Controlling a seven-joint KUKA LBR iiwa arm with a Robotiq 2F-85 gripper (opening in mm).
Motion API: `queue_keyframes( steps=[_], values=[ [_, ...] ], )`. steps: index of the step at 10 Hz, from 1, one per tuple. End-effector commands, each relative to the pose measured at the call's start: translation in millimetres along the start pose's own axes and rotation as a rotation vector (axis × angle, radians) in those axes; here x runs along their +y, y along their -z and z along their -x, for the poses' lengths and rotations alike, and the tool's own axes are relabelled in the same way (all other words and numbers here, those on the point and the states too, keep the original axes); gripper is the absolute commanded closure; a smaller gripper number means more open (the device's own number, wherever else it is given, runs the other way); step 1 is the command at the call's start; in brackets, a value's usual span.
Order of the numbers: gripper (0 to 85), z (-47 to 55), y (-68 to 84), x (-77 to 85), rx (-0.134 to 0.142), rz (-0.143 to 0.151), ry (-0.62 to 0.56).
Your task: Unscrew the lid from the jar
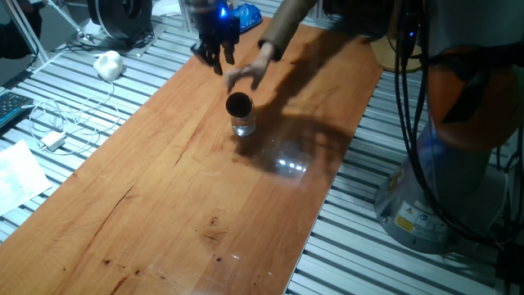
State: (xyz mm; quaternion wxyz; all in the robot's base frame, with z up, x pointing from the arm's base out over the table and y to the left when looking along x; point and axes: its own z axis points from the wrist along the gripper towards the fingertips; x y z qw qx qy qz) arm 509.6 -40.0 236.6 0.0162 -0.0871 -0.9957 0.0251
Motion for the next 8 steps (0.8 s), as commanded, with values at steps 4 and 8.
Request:
queue_keyframes(
  steps=[4, 8],
  values=[
    [85.0, 2.4, 2.8, -2.7, -0.024, 0.008, 0.016],
    [85.0, -0.2, 1.4, -0.5, -0.021, -0.005, 0.074]
  ],
)
